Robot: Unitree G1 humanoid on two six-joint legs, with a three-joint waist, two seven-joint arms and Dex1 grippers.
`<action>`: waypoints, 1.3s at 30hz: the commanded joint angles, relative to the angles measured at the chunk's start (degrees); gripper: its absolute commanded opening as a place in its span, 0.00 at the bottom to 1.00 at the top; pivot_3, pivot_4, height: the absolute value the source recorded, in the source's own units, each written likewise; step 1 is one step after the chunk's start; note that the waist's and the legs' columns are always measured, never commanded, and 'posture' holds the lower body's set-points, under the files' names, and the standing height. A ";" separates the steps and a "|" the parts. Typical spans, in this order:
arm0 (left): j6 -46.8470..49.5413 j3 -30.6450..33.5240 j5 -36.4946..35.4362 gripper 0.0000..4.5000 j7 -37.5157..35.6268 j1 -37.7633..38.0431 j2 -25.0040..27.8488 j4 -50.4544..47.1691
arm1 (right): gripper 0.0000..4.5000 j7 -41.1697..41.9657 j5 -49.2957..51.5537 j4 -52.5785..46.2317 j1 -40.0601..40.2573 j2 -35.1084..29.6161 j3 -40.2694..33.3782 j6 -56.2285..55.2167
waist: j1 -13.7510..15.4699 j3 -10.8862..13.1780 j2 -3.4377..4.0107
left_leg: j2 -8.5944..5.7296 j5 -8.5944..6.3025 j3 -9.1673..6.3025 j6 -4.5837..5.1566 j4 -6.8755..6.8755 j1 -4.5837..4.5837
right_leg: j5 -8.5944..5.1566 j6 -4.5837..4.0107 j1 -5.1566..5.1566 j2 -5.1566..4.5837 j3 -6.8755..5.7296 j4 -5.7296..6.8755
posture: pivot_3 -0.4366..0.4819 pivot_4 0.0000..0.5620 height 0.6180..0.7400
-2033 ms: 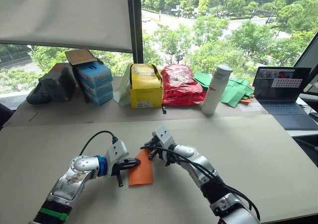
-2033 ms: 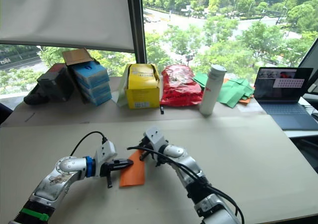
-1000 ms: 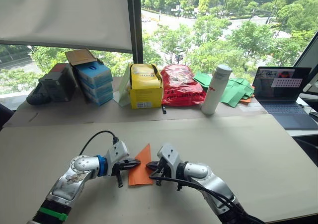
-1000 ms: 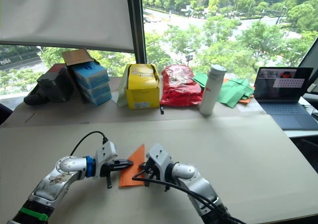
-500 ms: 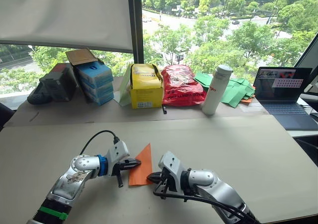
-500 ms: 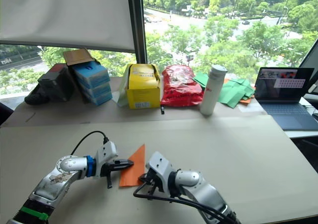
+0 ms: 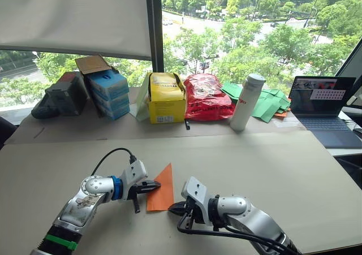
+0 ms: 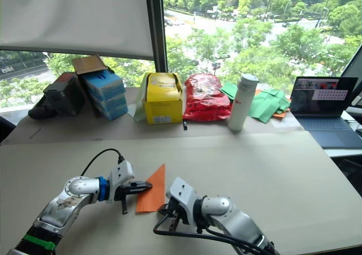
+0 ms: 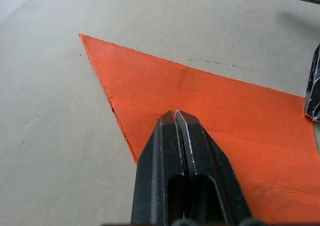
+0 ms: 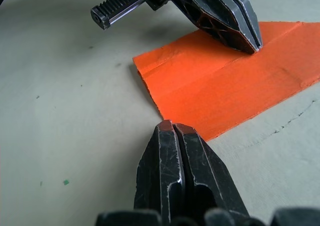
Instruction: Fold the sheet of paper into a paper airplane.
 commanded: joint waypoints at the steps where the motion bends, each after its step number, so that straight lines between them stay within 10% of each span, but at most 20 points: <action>1: 1.99 -0.09 0.07 0.01 0.06 -0.06 -0.23 1.40 | 0.00 -1.65 4.04 -3.87 -0.53 1.72 -6.60 1.14 | 0.07 0.02 0.00 | 0.00 0.00 0.00 0.00 0.01 -0.04 | 0.00 0.00 -0.02 0.00 0.00 0.00 | 0.48 0.27 1.00; 12: 2.96 6.33 -6.59 0.01 -8.29 -6.55 4.99 3.93 | 0.00 -6.10 10.66 -16.32 2.77 0.03 -16.74 6.30 | 0.56 0.18 -0.08 | 0.00 0.01 -0.02 -0.01 0.07 -0.36 | 0.01 0.01 -0.21 0.36 -0.09 -0.04 | 0.48 0.27 1.00; 16: -5.97 3.72 -2.84 0.27 -14.32 -11.01 6.80 11.49 | 0.00 -7.27 9.72 -15.40 3.93 -0.83 -17.24 4.76 | 0.80 0.19 -0.09 | -0.02 0.01 0.01 -0.01 0.07 -0.35 | 0.01 0.01 -0.19 0.43 -0.09 -0.06 | 0.48 0.27 1.00; 23: -48.15 -4.24 9.48 0.80 -20.54 -26.46 1.82 37.09 | 0.00 -9.78 8.31 -11.42 3.59 0.16 -17.29 1.42 | 1.46 0.22 -0.11 | -0.06 -0.01 0.09 0.03 0.19 -0.45 | 0.01 0.01 -0.19 0.54 -0.11 -0.11 | 0.48 0.27 1.00; 25: -56.81 -5.11 10.99 0.80 -20.93 -31.16 -0.73 44.42 | 0.00 -10.22 8.37 -10.91 3.67 0.31 -17.22 0.86 | 1.55 0.23 -0.14 | -0.07 -0.02 0.09 0.06 0.31 -0.55 | 0.03 0.05 -0.21 0.55 -0.17 -0.12 | 0.48 0.27 1.00; 35: -76.22 -8.64 15.63 0.81 -24.89 -44.73 -8.61 65.39 | 0.72 -13.69 9.67 -15.92 7.80 0.85 -18.09 2.73 | 0.75 0.27 -0.20 | -0.07 -0.17 0.18 0.33 0.50 -0.71 | 0.13 0.26 -0.20 0.62 -0.16 -0.10 | 0.48 0.27 1.00; 39: -77.60 -9.28 16.82 0.81 -26.32 -47.65 -10.40 68.77 | 0.72 -15.13 9.79 -16.81 8.01 1.10 -18.16 3.20 | 1.03 0.31 -0.27 | -0.05 -0.22 0.14 0.42 0.80 -0.82 | 0.16 0.34 -0.20 0.62 -0.18 -0.15 | 0.48 0.27 1.00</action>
